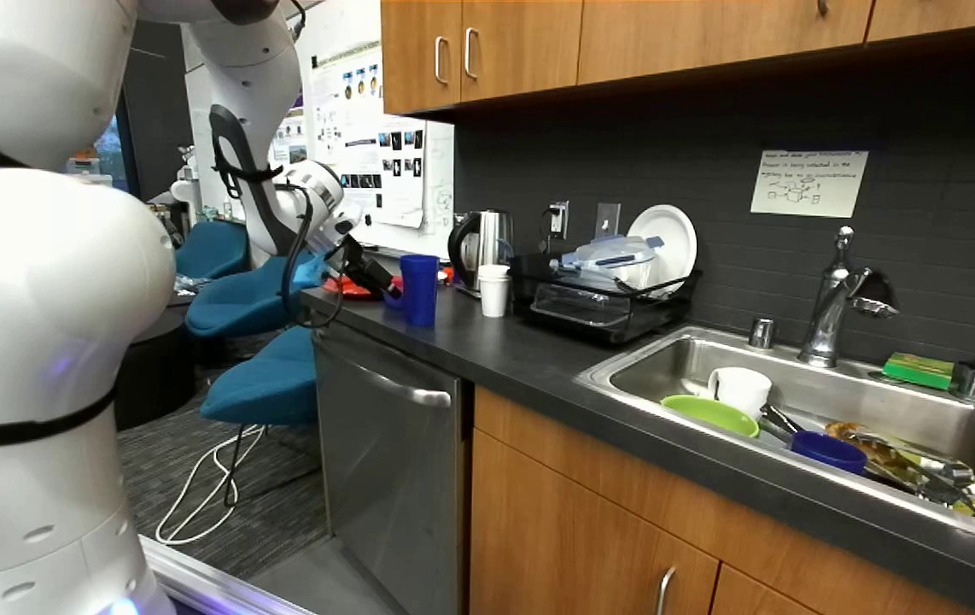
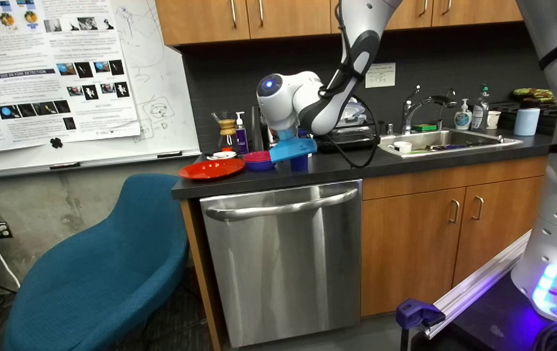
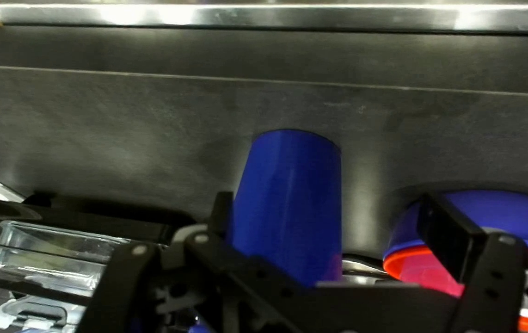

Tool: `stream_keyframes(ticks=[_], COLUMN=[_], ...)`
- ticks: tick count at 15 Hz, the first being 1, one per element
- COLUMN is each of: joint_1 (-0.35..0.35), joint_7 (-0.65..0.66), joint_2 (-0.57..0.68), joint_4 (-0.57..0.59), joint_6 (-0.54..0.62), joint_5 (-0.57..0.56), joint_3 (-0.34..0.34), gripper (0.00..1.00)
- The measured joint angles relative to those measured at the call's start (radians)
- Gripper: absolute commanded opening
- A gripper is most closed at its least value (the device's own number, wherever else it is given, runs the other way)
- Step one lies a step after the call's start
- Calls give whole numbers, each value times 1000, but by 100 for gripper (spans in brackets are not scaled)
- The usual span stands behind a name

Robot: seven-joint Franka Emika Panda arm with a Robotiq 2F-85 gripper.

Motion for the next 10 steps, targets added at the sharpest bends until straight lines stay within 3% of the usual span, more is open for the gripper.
stream_keyframes(ticks=[10], joint_1=[13], joint_7=[131], joint_2=[19], joint_4=[44], joint_6=[-77], joint_5=[-22], joint_3=[-27], gripper=[100])
